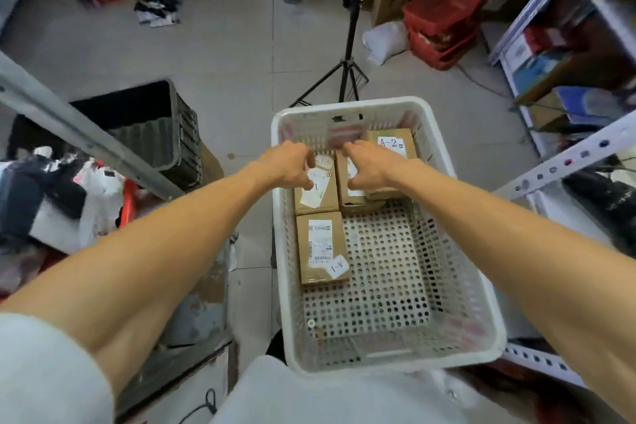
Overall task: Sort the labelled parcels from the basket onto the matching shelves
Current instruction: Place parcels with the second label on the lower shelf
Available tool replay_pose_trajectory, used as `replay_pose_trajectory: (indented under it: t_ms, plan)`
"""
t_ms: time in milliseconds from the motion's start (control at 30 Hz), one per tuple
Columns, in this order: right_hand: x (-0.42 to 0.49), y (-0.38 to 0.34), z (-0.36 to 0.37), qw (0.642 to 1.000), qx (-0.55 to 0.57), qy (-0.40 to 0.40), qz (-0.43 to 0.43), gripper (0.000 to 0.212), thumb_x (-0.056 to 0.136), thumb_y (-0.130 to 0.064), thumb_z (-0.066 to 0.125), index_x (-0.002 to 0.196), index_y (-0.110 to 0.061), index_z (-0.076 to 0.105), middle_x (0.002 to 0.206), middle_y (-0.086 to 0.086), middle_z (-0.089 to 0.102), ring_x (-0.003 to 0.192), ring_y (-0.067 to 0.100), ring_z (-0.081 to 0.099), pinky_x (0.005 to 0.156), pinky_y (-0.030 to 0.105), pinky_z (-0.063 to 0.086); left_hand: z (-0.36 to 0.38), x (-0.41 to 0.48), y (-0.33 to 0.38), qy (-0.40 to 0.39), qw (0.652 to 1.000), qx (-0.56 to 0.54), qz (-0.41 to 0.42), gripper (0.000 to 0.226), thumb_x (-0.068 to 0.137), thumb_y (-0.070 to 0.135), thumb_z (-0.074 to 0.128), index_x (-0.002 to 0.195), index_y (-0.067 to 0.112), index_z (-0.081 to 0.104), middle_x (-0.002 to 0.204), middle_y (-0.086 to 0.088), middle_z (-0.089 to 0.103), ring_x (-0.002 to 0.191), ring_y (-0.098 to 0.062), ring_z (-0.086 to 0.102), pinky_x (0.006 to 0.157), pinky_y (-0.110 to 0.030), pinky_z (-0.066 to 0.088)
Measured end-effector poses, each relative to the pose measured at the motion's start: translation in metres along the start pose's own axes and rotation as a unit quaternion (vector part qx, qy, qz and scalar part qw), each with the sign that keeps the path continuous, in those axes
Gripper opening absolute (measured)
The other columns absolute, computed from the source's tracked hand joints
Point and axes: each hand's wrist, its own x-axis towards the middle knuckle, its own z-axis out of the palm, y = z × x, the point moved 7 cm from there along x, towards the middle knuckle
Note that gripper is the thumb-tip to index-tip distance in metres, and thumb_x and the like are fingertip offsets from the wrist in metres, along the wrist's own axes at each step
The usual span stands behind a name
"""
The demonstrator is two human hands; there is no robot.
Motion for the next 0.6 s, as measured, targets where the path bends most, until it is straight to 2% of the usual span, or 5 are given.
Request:
replay_pose_trajectory:
  t_ms: [200,367,500,600]
  plan:
    - [0.025,0.018,0.017,0.999,0.024,-0.017,0.04,0.062,0.083,-0.02,0.066,0.136,-0.003,0.039,0.139,0.015,0.046,0.125,0.03,0.045,0.1,0.035,0.039,0.02,0.05,-0.016,-0.024,0.999,-0.019,-0.009,0.047,0.072,0.03,0.079,0.113,0.017,0.061,0.107,-0.004,0.065,0.095,-0.023,0.062,0.088,-0.041,0.053]
    - [0.046,0.076,0.05,0.994,0.025,-0.023,0.1,0.059,0.079,-0.024,0.067,0.129,-0.003,0.044,0.127,0.017,0.052,0.113,0.033,0.052,0.093,0.041,0.048,0.054,0.092,-0.01,-0.049,0.998,-0.026,0.004,0.048,0.073,0.032,0.079,0.114,0.018,0.06,0.109,-0.003,0.065,0.097,-0.022,0.062,0.087,-0.039,0.053]
    - [0.061,0.142,0.078,0.984,0.009,0.011,0.178,0.06,0.085,-0.04,0.06,0.132,-0.006,0.042,0.123,0.015,0.051,0.109,0.036,0.052,0.087,0.043,0.047,0.084,0.134,0.006,-0.066,0.996,-0.049,0.022,0.047,0.077,0.026,0.077,0.118,0.011,0.058,0.113,-0.005,0.064,0.094,-0.019,0.058,0.077,-0.028,0.045]
    - [0.094,0.209,0.127,0.978,0.024,0.023,0.207,0.07,0.075,-0.057,0.052,0.132,-0.016,0.044,0.125,0.016,0.053,0.108,0.036,0.051,0.092,0.046,0.05,0.104,0.166,0.019,-0.058,0.996,-0.059,0.028,0.053,0.077,0.032,0.076,0.122,0.012,0.056,0.117,-0.007,0.063,0.1,-0.024,0.06,0.084,-0.032,0.05]
